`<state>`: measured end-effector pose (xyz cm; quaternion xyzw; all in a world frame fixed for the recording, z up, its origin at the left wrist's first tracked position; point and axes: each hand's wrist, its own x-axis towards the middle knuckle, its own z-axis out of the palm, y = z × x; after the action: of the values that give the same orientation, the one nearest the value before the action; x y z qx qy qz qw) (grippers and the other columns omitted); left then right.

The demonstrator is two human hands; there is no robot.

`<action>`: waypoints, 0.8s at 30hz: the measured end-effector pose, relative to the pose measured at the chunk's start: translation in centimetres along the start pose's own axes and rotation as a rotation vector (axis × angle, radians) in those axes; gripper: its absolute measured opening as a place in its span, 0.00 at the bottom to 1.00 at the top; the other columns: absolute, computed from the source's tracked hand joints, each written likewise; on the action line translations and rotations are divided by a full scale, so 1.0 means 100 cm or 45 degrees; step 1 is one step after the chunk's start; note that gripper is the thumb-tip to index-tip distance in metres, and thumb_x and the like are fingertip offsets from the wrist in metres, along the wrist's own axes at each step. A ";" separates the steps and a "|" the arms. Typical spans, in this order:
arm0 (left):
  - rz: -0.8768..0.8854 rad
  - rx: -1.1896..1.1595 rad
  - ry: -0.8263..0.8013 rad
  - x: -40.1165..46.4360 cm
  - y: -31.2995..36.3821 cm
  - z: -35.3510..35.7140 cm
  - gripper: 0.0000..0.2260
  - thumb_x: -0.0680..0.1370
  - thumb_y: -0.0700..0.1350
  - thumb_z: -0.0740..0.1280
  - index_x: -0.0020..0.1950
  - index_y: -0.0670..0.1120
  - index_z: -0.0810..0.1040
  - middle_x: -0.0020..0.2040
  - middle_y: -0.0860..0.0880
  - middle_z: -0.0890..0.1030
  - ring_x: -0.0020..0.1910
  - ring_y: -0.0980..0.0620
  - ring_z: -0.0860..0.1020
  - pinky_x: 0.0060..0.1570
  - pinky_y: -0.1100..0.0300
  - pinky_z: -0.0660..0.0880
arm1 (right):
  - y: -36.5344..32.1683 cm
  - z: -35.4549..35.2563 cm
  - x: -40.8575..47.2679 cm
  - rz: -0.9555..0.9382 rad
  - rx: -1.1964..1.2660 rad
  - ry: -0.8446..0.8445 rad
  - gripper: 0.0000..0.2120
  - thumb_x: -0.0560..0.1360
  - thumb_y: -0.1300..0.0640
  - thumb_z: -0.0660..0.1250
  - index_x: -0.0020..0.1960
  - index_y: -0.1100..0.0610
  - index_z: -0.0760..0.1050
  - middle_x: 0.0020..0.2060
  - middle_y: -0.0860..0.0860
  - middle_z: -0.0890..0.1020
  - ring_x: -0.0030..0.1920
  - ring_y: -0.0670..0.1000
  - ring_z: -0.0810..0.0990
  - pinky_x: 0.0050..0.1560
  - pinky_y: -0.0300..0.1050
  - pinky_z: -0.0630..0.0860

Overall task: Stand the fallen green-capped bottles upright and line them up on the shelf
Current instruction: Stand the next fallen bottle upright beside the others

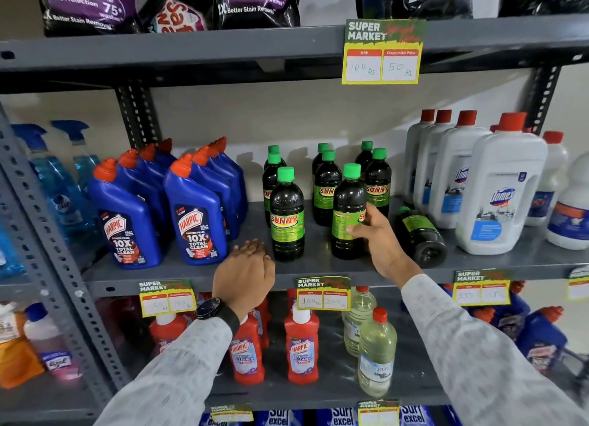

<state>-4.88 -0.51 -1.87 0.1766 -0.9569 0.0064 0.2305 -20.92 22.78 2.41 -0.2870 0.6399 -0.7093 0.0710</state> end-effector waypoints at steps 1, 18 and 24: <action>-0.003 -0.003 -0.002 0.000 0.000 0.000 0.29 0.80 0.53 0.46 0.72 0.42 0.77 0.74 0.43 0.76 0.73 0.47 0.74 0.76 0.50 0.66 | 0.002 0.001 0.000 0.000 -0.038 0.034 0.29 0.71 0.69 0.75 0.70 0.57 0.73 0.59 0.56 0.85 0.61 0.56 0.82 0.71 0.61 0.74; -0.005 -0.008 -0.002 -0.001 0.000 0.000 0.31 0.80 0.53 0.45 0.72 0.42 0.76 0.74 0.42 0.75 0.74 0.47 0.73 0.77 0.50 0.65 | 0.002 0.010 -0.004 -0.099 -0.434 0.050 0.35 0.72 0.57 0.81 0.73 0.52 0.68 0.61 0.46 0.82 0.60 0.45 0.82 0.62 0.41 0.78; -0.010 -0.010 -0.006 -0.001 0.001 0.000 0.32 0.79 0.54 0.43 0.73 0.42 0.75 0.75 0.43 0.75 0.75 0.48 0.72 0.77 0.51 0.63 | -0.003 0.015 -0.008 -0.083 -0.487 0.106 0.38 0.67 0.54 0.85 0.69 0.49 0.66 0.56 0.43 0.82 0.55 0.37 0.80 0.49 0.30 0.75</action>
<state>-4.79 -0.40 -1.89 0.1795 -0.9567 0.0013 0.2291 -19.47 21.91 2.45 -0.2861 0.7558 -0.5880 -0.0343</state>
